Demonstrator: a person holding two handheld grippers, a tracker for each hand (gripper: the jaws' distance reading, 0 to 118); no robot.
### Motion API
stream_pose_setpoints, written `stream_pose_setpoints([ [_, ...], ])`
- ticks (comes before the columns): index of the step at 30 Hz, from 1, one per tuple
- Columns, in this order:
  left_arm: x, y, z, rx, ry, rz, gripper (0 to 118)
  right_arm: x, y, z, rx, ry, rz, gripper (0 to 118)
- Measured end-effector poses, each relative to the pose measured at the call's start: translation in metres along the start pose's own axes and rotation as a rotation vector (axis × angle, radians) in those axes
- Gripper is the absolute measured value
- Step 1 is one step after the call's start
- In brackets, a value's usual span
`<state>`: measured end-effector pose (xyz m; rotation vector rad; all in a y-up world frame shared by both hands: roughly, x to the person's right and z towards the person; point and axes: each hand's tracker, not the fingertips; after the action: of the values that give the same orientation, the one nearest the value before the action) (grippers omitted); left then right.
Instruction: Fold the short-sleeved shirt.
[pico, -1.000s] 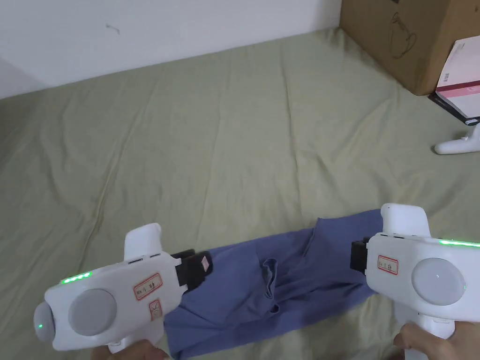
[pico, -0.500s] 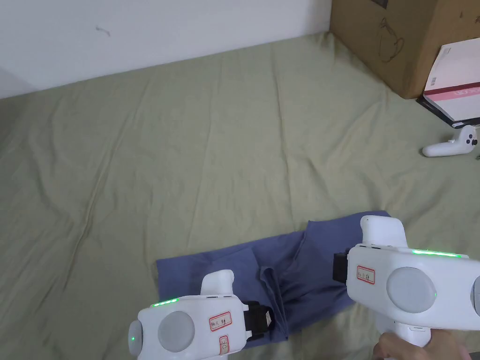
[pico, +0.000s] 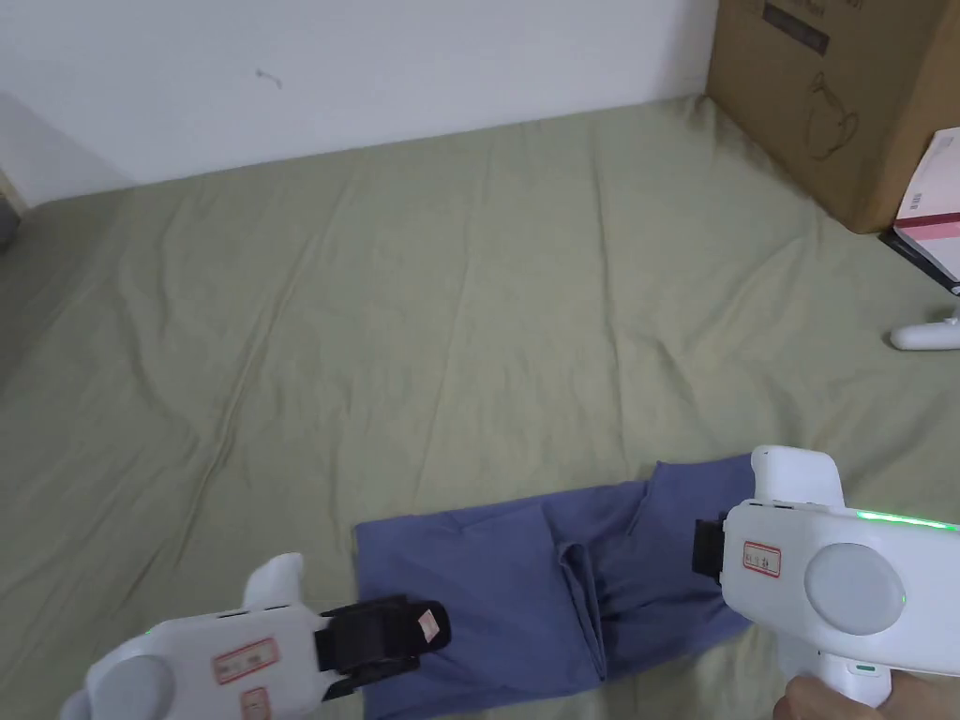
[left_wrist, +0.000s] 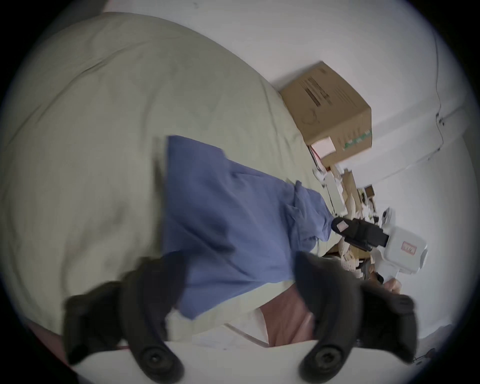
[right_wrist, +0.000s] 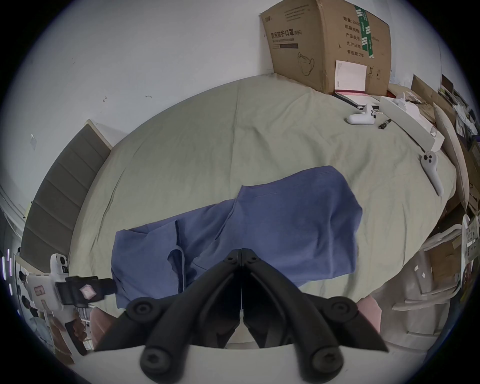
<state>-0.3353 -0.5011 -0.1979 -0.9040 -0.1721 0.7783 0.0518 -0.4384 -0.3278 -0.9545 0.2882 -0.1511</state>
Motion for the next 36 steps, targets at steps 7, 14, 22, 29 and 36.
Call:
stream_pose_setpoints([
  [7,-0.053,0.005,-0.015,-0.014,-0.047,0.178,111,-0.027,0.000,-0.012,-0.036,0.037,0.034,0],
  [14,-0.067,0.003,-0.049,0.008,-0.347,0.422,12,-0.049,0.001,-0.015,-0.051,0.047,0.096,0],
  [22,-0.071,0.021,-0.023,-0.033,-0.150,0.221,12,-0.063,0.004,-0.011,-0.056,0.031,0.143,0],
  [29,-0.128,0.058,0.060,0.082,-0.049,0.240,12,-0.073,0.003,-0.014,-0.071,0.030,0.151,0],
  [36,-0.158,0.052,0.148,0.176,0.149,0.275,12,-0.081,-0.002,-0.022,-0.098,0.039,0.163,0],
])
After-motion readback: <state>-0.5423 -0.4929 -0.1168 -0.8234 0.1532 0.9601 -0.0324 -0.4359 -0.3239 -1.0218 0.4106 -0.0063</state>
